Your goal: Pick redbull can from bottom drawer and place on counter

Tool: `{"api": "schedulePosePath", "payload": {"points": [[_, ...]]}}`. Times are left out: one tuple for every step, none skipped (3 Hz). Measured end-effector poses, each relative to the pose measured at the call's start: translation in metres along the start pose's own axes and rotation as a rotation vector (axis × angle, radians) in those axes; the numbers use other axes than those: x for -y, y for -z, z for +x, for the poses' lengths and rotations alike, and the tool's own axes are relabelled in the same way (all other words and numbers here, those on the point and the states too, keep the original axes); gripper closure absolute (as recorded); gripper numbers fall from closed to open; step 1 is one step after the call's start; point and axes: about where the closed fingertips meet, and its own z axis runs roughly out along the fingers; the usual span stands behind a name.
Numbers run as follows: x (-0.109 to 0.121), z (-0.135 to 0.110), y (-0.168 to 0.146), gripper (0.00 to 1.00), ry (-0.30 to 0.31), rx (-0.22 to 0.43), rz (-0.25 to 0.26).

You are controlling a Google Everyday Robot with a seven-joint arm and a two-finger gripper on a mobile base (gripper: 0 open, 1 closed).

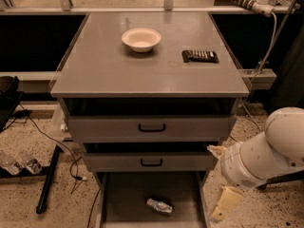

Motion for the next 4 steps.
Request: {"api": "schedulePosePath", "payload": {"points": [[-0.004,0.011,-0.052,0.0,-0.037,0.001,-0.044],[-0.006,0.044,-0.128,0.0,-0.101,-0.009,-0.072],[0.004,0.076,-0.192,0.0,-0.156,-0.02,-0.035],[0.01,0.099,-0.242,0.0,-0.171,0.009,0.021]]}}
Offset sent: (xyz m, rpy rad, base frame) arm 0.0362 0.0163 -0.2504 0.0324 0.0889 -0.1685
